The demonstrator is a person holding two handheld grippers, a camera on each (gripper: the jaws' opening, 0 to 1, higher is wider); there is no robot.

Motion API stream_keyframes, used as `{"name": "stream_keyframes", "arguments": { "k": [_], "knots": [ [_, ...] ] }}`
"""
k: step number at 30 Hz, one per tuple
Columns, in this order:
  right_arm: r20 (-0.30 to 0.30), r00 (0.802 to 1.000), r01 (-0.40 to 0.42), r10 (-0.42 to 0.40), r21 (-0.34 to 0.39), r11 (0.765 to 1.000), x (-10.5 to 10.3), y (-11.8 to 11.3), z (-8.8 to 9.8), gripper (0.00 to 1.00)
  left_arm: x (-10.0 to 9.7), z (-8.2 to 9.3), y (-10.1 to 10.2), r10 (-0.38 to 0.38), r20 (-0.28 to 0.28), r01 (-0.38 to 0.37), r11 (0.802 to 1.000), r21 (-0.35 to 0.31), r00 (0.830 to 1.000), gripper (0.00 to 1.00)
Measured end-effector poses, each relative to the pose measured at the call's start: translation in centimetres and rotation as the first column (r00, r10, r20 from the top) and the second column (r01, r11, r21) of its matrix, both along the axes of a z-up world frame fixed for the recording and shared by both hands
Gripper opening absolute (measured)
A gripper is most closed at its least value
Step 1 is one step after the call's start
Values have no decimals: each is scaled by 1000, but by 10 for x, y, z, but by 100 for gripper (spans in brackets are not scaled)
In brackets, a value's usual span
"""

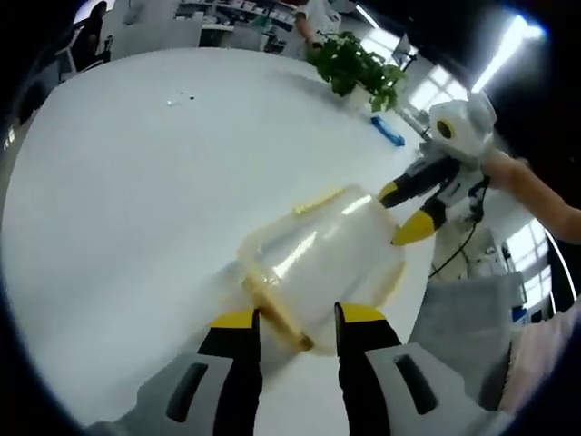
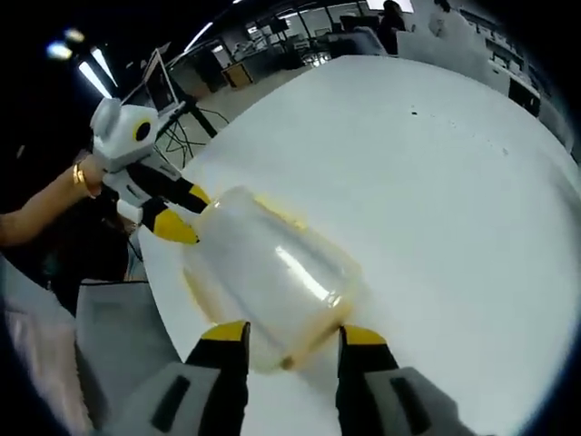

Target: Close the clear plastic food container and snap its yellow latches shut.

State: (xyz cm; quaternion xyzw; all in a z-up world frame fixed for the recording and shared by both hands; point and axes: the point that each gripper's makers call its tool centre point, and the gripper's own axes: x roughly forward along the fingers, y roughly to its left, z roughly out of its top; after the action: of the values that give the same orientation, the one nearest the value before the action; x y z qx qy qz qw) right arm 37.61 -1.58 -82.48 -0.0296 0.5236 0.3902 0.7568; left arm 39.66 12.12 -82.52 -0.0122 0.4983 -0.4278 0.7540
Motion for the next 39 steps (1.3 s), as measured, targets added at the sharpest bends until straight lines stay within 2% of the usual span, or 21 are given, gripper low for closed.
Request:
{"name": "stream_keyframes", "arguments": {
  "k": [4,5,6,13,14,15,17,25,29,31,33,34,35,36,37,39],
  "knots": [
    [-14,1000,-13,13,31,999,1,1,-2,33,-1,0,-3,-7,-20,7,1000,1,1000,29],
    [-63,998,12,-8,56,998,-6,7,-4,33,0,1,-3,-11,-22,11,1000,5,1000,29],
    [-43,999,-13,15,62,998,-4,8,-1,33,0,1,-3,-16,-21,16,1000,7,1000,29],
    [-37,999,-13,14,41,999,-2,4,0,34,0,2,-2,-4,-25,4,1000,-8,1000,27],
    [-29,999,-17,18,45,999,-1,5,-2,34,1,-4,-4,49,-63,-50,998,-25,997,27],
    [-26,1000,-12,14,46,999,0,6,-2,34,0,-5,-2,23,-38,-24,999,-22,999,27],
    [-20,1000,-10,11,43,999,-1,5,-1,34,-2,-4,-4,44,-20,-45,999,-24,999,27],
    [-13,1000,-2,2,46,999,0,2,-1,35,-1,-2,-6,47,8,-47,999,-7,999,28],
    [7,1000,19,-19,65,998,-1,2,-1,36,-1,0,-4,66,25,-66,997,-27,997,28],
    [14,999,29,-30,70,997,-1,3,0,36,-1,2,-5,84,53,-82,996,-39,995,29],
    [49,998,23,-26,62,998,-1,6,0,40,-2,3,-4,104,75,-100,994,-48,992,29],
    [52,998,28,-30,49,998,-1,8,0,42,0,4,-5,106,114,-102,994,-44,988,29],
    [59,998,26,-28,36,999,-1,9,0,44,2,6,-4,76,158,-72,997,-30,985,30],
    [70,997,18,-19,20,1000,0,10,0,46,0,7,-5,78,156,-77,997,-15,985,30],
    [80,997,10,-10,0,1000,0,12,0,48,2,8,-4,59,181,-61,998,6,982,30],
    [53,998,33,-32,-16,999,-2,13,-1,51,2,9,-6,23,208,-30,999,30,978,31]
  ]
}}
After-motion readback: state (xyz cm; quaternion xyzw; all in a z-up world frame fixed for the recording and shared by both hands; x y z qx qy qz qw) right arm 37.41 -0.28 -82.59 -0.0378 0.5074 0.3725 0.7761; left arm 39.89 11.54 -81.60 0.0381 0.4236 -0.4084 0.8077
